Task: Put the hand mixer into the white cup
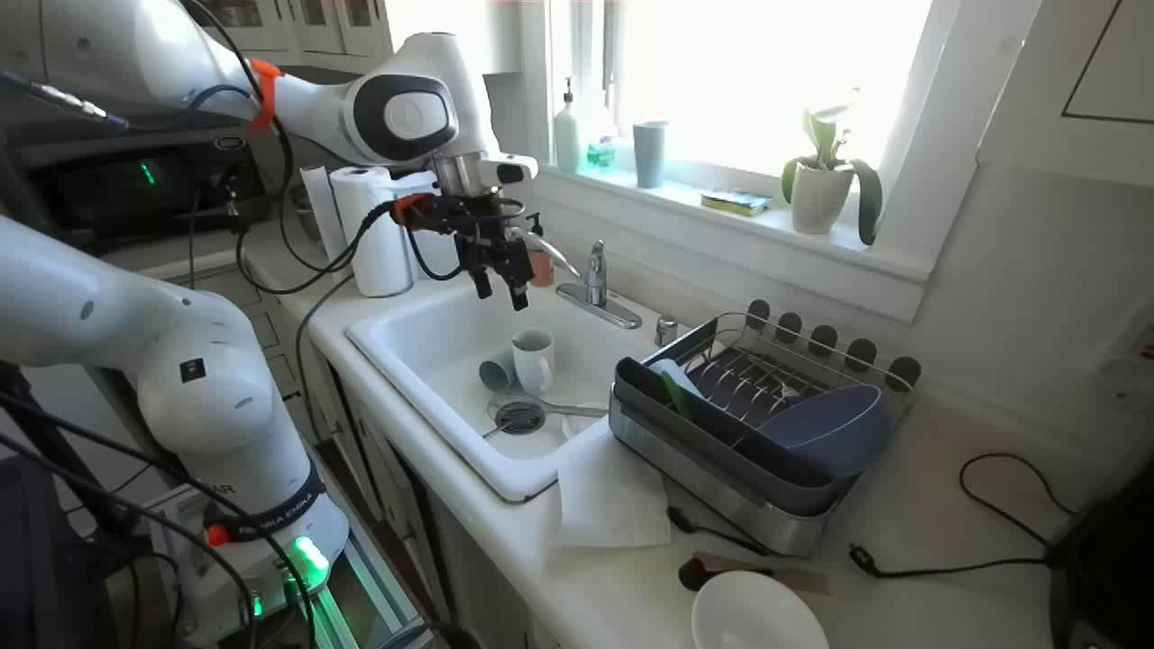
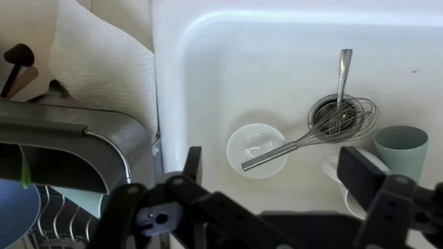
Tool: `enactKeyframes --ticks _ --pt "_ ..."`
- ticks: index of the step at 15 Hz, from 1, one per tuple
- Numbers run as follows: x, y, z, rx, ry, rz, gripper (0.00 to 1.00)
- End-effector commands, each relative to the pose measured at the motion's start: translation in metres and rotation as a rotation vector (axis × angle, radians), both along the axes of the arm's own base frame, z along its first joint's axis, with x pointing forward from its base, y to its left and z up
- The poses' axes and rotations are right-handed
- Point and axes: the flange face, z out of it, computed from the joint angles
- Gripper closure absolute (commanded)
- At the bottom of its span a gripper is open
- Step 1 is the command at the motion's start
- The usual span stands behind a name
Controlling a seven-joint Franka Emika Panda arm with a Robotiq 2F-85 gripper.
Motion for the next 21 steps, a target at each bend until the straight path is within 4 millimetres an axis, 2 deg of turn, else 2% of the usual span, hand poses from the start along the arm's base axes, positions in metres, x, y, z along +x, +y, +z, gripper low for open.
enactKeyframes --ticks 1,7,9,11,15,21 --pt "0.000 0.000 0.001 0.000 0.001 0.000 0.00" --pt "0.000 0.000 0.001 0.000 0.001 0.000 0.00" --pt "0.022 -0.006 -0.009 0.039 0.024 -0.097 0.00" --pt "0.041 -0.014 -0.024 0.049 0.010 -0.219 0.00" --pt "0.078 -0.028 -0.067 0.126 0.021 -0.407 0.00" --pt "0.132 -0.030 -0.136 0.291 0.074 -0.624 0.00"
